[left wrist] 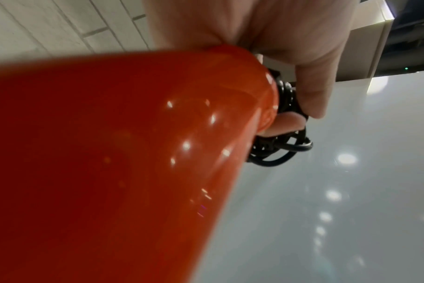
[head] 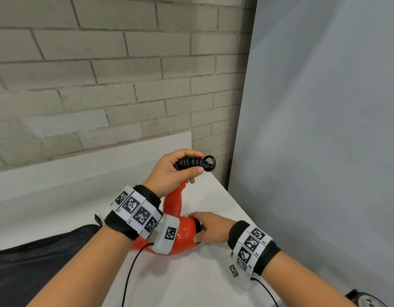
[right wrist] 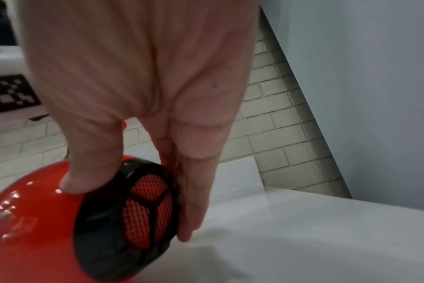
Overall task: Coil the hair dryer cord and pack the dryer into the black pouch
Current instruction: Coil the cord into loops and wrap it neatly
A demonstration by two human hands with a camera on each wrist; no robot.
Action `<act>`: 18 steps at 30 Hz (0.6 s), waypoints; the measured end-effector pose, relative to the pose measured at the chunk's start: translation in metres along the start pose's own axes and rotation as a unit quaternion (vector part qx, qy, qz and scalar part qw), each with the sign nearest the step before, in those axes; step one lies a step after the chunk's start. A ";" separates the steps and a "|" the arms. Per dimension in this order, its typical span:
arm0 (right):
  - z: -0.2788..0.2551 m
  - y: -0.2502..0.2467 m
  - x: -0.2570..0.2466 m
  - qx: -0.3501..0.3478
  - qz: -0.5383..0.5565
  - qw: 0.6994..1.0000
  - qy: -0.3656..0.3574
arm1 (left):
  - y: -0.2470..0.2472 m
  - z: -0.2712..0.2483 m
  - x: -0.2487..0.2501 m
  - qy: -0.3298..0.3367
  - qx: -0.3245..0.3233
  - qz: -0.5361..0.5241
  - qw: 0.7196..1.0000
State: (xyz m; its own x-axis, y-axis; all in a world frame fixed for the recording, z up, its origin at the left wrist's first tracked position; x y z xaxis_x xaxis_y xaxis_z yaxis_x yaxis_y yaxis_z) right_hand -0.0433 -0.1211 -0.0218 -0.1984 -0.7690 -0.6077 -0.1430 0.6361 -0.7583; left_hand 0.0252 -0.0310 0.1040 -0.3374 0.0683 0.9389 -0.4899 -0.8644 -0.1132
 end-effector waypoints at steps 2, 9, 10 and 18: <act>0.001 -0.001 0.001 -0.001 -0.006 1.000 0.009 | 0.001 -0.001 0.000 0.001 -0.008 -0.010 1.000; 0.002 0.010 -0.013 -0.021 0.012 1.000 -0.008 | 0.017 -0.008 0.001 0.011 -0.053 -0.041 0.998; 0.003 0.011 -0.015 -0.022 0.008 1.000 -0.011 | 0.019 -0.009 0.001 0.016 -0.058 -0.041 0.997; 0.009 -0.013 0.004 0.058 -0.083 0.994 0.027 | -0.001 -0.011 0.003 0.095 0.013 0.029 0.995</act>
State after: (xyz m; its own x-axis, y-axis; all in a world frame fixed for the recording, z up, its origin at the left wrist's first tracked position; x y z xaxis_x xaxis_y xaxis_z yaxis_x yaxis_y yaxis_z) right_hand -0.0336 -0.1330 -0.0161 -0.2344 -0.8565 -0.4599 -0.0659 0.4860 -0.8715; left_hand 0.0156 -0.0244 0.1033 -0.5123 0.1083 0.8519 -0.4441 -0.8825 -0.1549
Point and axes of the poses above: each hand's wrist, its own z-axis towards the middle knuckle, its own y-axis out of the palm, x = y × z, the point moved 4 cm from there along z, towards the middle knuckle, and after that the axes turned 13 degrees about x, right-handed, at the moved point
